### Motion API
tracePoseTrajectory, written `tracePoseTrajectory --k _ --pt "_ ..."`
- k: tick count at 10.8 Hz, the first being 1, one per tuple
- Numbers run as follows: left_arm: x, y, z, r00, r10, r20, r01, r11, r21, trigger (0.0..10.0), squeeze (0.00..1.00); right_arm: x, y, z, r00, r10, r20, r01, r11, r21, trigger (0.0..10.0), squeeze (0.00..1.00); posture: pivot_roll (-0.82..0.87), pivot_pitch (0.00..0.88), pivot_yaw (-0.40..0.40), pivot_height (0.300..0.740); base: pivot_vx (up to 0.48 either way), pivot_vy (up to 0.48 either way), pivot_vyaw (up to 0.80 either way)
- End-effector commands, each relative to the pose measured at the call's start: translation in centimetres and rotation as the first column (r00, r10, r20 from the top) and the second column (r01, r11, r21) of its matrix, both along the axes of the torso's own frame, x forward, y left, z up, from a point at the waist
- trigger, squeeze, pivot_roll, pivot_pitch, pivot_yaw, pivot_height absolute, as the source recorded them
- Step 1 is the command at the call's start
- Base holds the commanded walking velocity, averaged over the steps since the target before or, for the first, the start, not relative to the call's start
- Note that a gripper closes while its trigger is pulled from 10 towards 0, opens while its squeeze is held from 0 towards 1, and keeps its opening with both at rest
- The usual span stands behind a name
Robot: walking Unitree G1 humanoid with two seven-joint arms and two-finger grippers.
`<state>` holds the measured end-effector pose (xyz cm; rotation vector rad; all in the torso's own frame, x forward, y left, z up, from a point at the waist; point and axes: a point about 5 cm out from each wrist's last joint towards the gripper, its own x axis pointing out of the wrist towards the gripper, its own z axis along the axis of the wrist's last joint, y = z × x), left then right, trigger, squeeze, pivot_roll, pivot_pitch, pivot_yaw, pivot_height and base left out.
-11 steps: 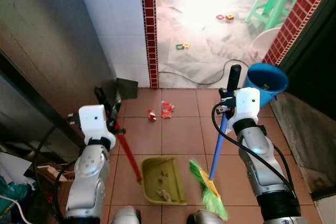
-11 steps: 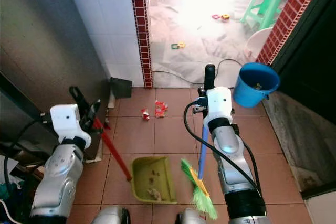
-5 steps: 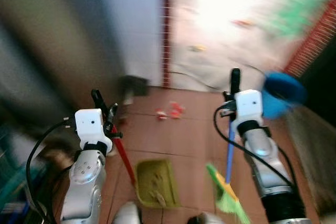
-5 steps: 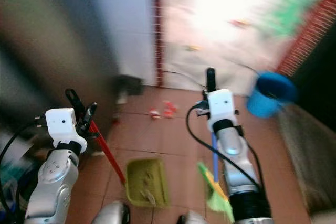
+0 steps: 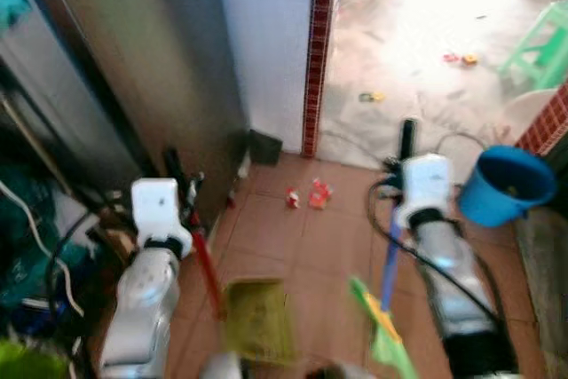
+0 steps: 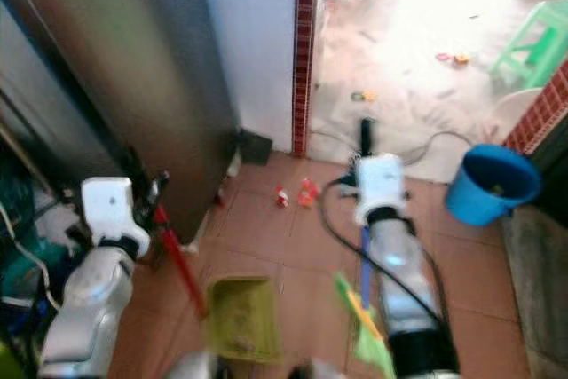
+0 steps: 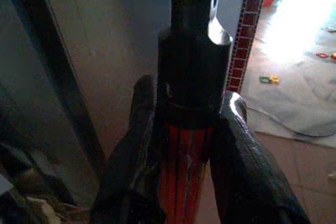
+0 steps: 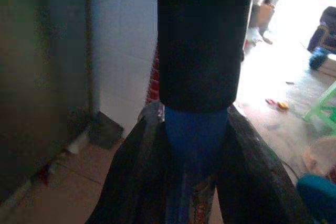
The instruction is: Sweep floor
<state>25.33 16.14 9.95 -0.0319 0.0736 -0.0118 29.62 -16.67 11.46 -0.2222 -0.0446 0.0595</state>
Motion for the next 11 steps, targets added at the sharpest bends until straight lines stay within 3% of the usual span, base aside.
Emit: tracePoseTrajectory --k 1,4,5,8,11 --pt "0.4 -0.2 1.6 0.998 -0.013 0.064 0.013 1.0 0.0 10.0 0.0 0.2 -0.3 1.2 0.999 -0.019 0.046 0.018 1.0 0.005 10.0 0.0 -0.03 0.023 0.046 0.74 0.0 -0.319 0.0" --pt "0.7 0.2 2.2 0.995 0.025 0.092 -0.022 0.999 -0.03 10.0 0.0 0.1 -0.9 1.0 0.999 -0.047 0.025 0.047 0.999 0.017 10.0 0.0 -0.03 0.048 0.039 0.74 0.0 0.0 0.0" --pt "0.8 0.3 2.3 0.996 0.026 0.084 -0.023 0.999 -0.047 10.0 0.0 0.1 -0.9 1.0 0.999 -0.049 0.021 0.049 0.999 0.021 10.0 0.0 -0.03 0.051 0.039 0.74 0.0 0.0 -0.8" --pt "1.0 0.4 2.9 0.994 0.006 0.112 -0.003 1.0 -0.027 10.0 0.0 0.1 -0.9 1.3 0.999 -0.045 0.029 0.045 0.999 0.012 10.0 0.0 -0.03 0.072 0.031 0.74 0.0 0.413 -0.8" --pt "1.0 -0.1 3.4 0.991 -0.005 0.131 0.014 0.998 -0.065 10.0 0.0 0.3 -0.7 1.6 0.999 -0.032 0.036 0.032 0.999 0.011 10.0 0.0 -0.03 0.08 0.03 0.74 0.306 0.366 0.0"
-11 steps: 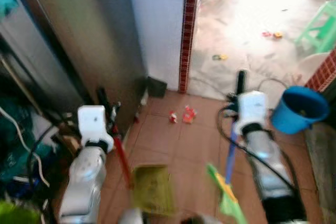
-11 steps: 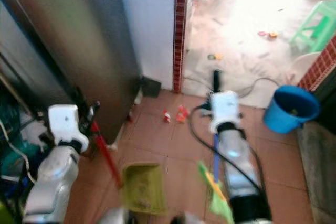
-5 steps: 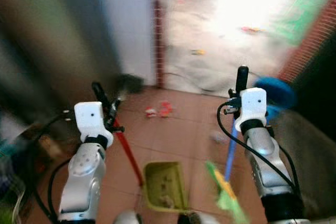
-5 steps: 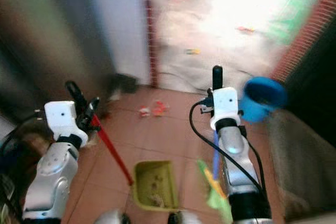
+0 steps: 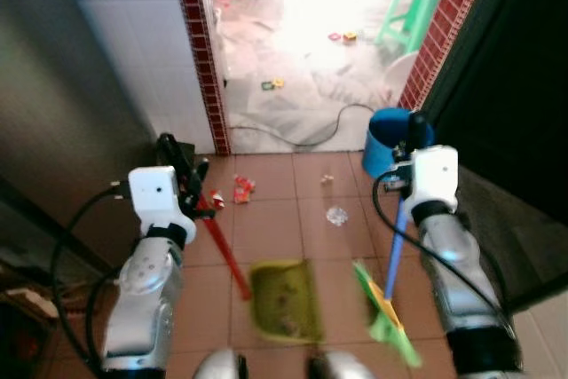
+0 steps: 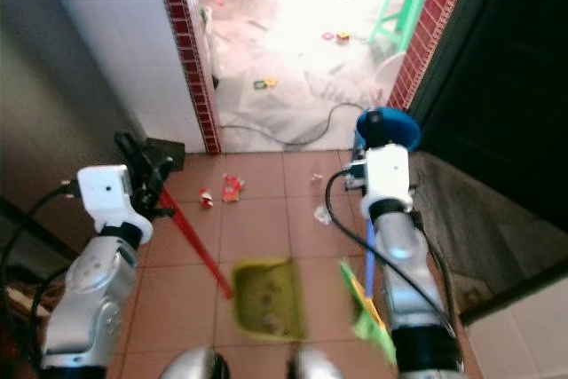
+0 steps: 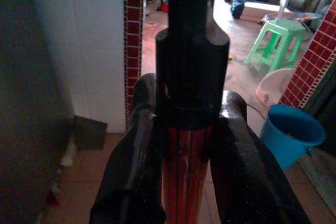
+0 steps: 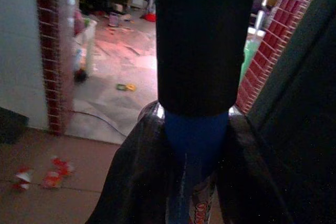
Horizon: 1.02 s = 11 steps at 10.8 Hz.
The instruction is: Sweep floor
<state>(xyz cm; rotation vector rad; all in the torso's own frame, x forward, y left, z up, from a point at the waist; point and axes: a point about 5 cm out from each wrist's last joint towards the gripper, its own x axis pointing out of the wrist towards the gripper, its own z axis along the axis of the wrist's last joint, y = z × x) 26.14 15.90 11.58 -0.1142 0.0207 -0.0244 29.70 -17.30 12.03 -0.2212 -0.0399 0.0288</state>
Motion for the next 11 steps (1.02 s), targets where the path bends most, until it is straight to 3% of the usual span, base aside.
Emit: tracePoseTrajectory --k 1,5,7,11 --pt "0.2 0.1 1.8 0.997 -0.004 0.078 0.002 1.0 0.022 10.0 0.0 0.2 0.0 1.1 0.999 -0.001 0.04 0.001 1.0 0.008 10.0 0.0 -0.03 0.08 0.032 0.74 0.334 0.345 0.0" --pt "0.5 -0.1 2.1 0.997 -0.024 0.073 0.02 0.999 0.049 10.0 0.0 0.3 -0.1 1.2 0.999 -0.017 0.045 0.017 1.0 0.005 10.0 0.0 -0.03 0.088 0.039 0.74 0.459 0.0 0.0" --pt "0.6 -0.6 2.5 0.996 -0.034 0.083 0.027 0.997 0.076 10.0 0.0 0.2 -0.6 1.6 0.995 -0.065 0.077 0.071 0.994 -0.085 10.0 0.0 -0.02 0.09 0.042 0.74 0.48 0.0 0.0" --pt "0.7 -0.9 2.4 0.998 -0.027 0.054 0.021 0.993 0.113 10.0 0.0 0.5 -0.6 1.7 0.994 -0.086 0.075 0.095 0.988 -0.124 10.0 0.0 -0.02 0.095 0.043 0.74 0.427 -0.132 0.0"
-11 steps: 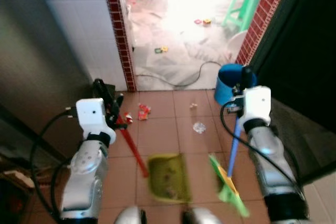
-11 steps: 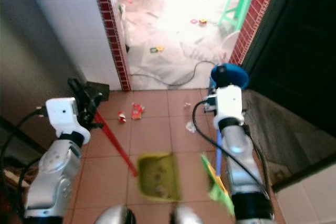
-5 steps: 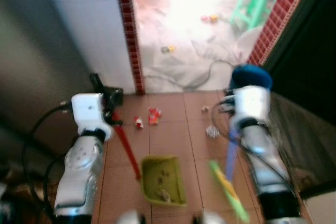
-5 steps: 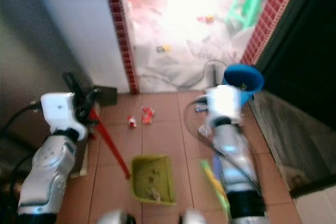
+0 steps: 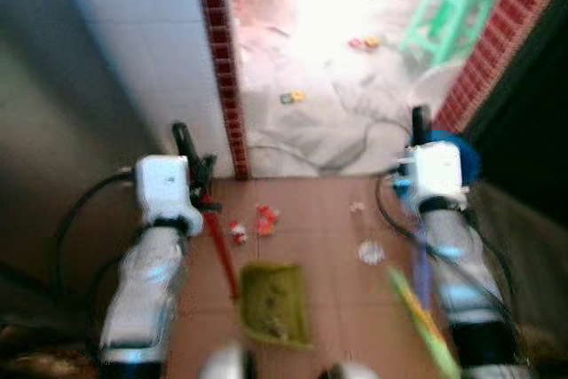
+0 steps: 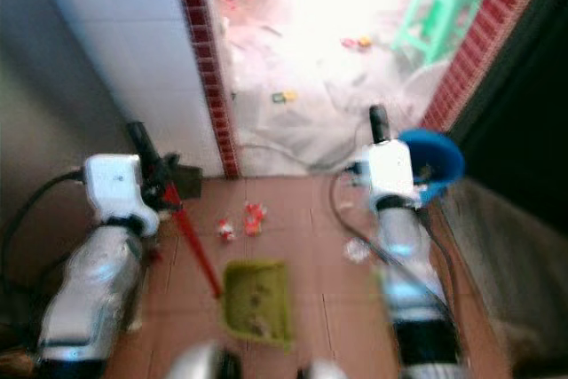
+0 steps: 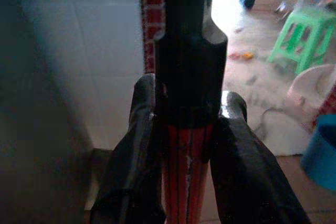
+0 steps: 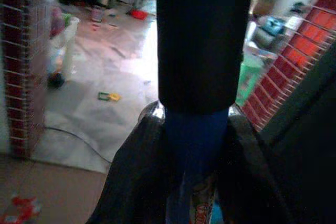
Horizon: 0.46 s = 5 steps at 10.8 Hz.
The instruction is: Sweep floor
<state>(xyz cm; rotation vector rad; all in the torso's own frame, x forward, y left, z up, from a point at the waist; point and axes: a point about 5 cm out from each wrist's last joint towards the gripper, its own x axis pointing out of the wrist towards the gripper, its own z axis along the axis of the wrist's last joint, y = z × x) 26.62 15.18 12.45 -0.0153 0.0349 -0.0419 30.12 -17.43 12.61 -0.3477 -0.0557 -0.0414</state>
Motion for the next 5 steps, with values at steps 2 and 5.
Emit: tracePoseTrajectory --k 2,5 --pt "0.1 -0.41 1.38 0.998 -0.013 0.057 0.012 1.0 0.02 10.0 0.0 -0.05 -1.38 0.83 0.997 -0.065 0.031 0.066 0.997 -0.041 10.0 0.0 -0.03 0.098 0.045 0.74 0.386 -0.279 0.0" --pt "0.22 -0.38 1.45 0.999 -0.008 0.052 0.007 1.0 0.019 10.0 0.0 0.12 -1.43 1.35 0.995 -0.082 0.057 0.085 0.994 -0.062 10.0 0.0 -0.02 0.101 0.045 0.74 0.382 -0.287 0.0"
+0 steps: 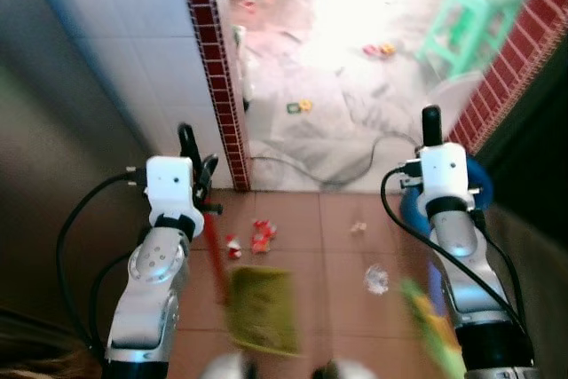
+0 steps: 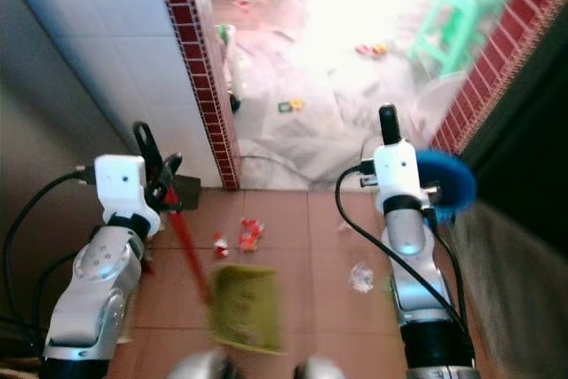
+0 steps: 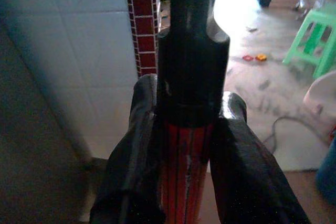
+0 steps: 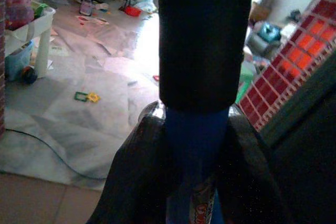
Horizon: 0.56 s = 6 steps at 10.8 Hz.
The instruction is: Sweep floor
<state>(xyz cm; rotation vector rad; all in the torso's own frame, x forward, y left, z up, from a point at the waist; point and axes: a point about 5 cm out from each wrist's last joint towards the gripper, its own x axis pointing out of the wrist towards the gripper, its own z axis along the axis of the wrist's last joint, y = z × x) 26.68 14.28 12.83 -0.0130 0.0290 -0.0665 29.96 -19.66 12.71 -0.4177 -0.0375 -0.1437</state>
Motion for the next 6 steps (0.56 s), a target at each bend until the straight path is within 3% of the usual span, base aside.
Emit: tracePoseTrajectory --k 1,2,6 --pt "0.2 0.6 1.1 0.999 0.019 0.045 -0.02 1.0 0.015 10.0 0.0 0.3 0.8 1.4 0.998 0.025 0.06 -0.025 1.0 0.0 10.0 0.0 -0.02 0.102 0.046 0.74 0.379 -0.289 0.0" --pt "0.1 0.5 1.3 0.997 0.026 0.068 -0.025 1.0 -0.016 10.0 0.0 0.3 0.7 1.3 0.998 0.021 0.056 -0.02 1.0 -0.003 10.0 0.0 -0.02 0.102 0.045 0.74 0.379 -0.292 0.0" --pt "0.6 1.1 2.1 0.98 0.146 0.138 -0.145 0.989 -0.015 10.0 0.0 0.7 0.9 1.8 0.996 0.024 0.082 -0.028 0.998 0.054 10.0 0.0 -0.03 0.113 0.046 0.74 0.0 0.0 0.0"
